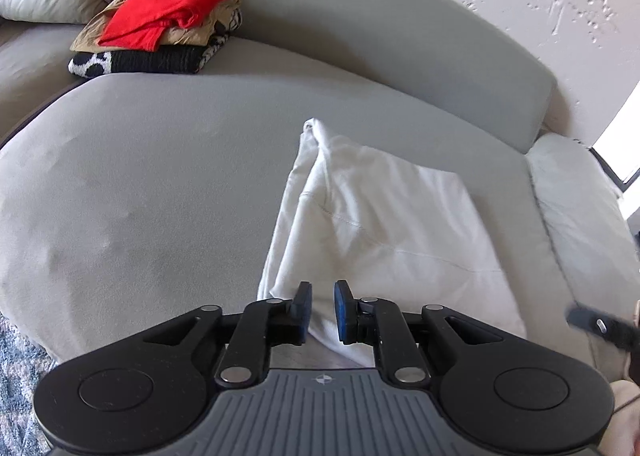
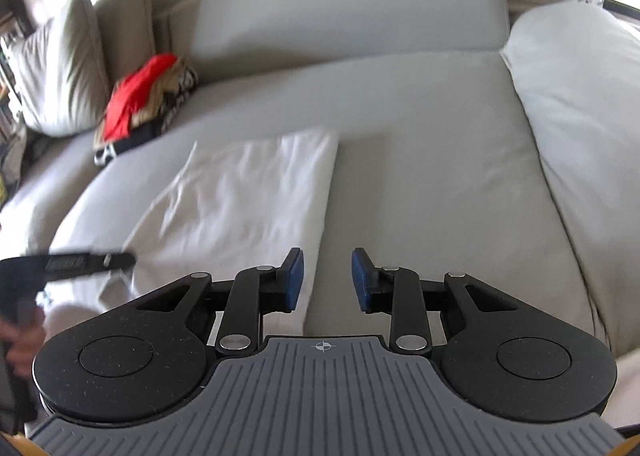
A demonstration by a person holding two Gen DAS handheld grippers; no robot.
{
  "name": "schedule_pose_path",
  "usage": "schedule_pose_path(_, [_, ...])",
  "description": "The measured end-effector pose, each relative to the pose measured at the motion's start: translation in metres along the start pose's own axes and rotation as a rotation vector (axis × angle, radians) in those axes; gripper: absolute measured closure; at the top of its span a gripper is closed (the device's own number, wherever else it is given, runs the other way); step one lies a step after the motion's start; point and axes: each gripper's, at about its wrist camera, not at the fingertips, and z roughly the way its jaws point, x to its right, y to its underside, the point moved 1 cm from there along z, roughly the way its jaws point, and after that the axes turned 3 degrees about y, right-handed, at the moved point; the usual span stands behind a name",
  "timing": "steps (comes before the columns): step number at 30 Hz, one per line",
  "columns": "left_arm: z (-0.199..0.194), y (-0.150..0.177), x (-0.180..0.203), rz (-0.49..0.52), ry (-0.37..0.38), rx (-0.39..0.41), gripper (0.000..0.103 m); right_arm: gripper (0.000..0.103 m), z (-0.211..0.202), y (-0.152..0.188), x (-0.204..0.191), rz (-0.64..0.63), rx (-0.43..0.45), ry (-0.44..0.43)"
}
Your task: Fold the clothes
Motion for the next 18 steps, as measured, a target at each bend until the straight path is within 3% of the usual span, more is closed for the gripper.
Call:
schedule_pose_path(4, [-0.001,-0.024,0.017,0.004,0.053,0.023,0.091,0.072,0.032,-0.024,-0.015,-0.009,-0.004,-0.046])
schedule_pose_path(6, [0.012,-0.042,0.032,0.034,0.039,0.011,0.090,0.072,0.052,-0.031,-0.025,-0.020,-0.020,-0.078])
schedule_pose_path(8, [0.035,-0.058,0.045,0.066,0.014,-0.018,0.091,0.075,0.073,-0.036,-0.033,-0.027,-0.043,-0.121])
schedule_pose_path(12, [0.094,-0.075,0.048,0.043,0.087,-0.102,0.090,0.077,0.114,-0.035,-0.050,-0.081,-0.098,-0.202])
schedule_pose_path(13, [0.105,-0.076,0.047,0.051,0.072,-0.116,0.090,0.081,0.124,-0.035,-0.053,-0.108,-0.106,-0.203])
schedule_pose_path(16, [0.115,-0.077,0.038,0.062,-0.040,-0.120,0.092,0.101,0.138,-0.033,-0.041,-0.148,-0.071,-0.063])
schedule_pose_path(18, [0.107,-0.079,0.031,0.023,-0.080,-0.100,0.091,0.101,0.138,-0.036,-0.020,-0.081,-0.028,0.026])
